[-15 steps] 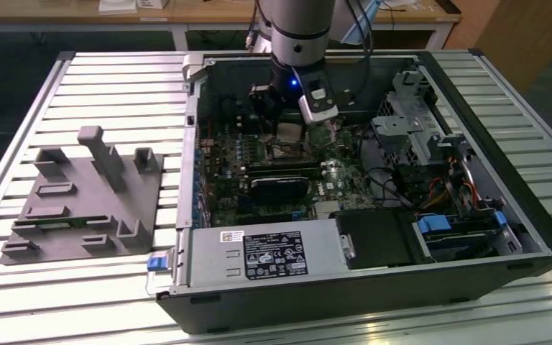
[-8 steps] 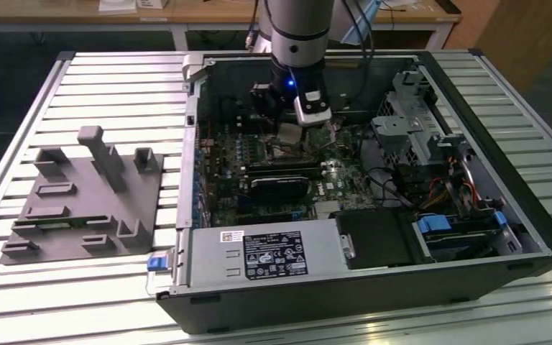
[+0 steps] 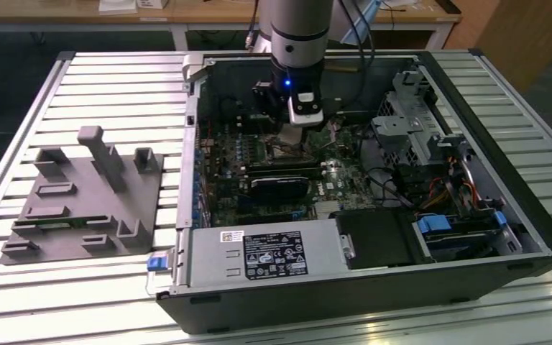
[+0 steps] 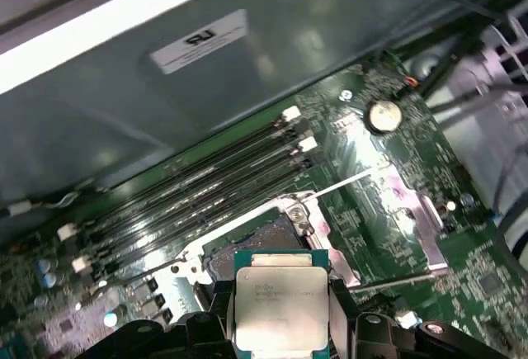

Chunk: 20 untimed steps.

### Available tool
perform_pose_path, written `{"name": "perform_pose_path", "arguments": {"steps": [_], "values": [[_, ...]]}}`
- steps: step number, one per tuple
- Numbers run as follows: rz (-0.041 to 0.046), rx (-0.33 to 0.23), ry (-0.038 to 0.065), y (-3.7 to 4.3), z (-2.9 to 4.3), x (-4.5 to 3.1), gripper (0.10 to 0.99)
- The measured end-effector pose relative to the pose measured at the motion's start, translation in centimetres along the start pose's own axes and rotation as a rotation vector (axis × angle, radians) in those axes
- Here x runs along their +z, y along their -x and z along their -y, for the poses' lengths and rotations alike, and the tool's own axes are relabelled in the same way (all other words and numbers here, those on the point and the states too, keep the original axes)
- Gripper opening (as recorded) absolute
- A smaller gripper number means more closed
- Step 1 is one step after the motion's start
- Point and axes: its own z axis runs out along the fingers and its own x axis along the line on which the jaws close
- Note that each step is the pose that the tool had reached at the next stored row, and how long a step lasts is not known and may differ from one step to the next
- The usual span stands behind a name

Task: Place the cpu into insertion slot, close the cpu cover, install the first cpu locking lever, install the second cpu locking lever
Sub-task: 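Place the cpu into insertion slot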

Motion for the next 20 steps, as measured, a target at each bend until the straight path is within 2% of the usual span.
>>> {"name": "perform_pose_path", "arguments": {"steps": [20], "values": [[0.0373,0.362,-0.001,0.0,0.02,0.24,0.541]]}}
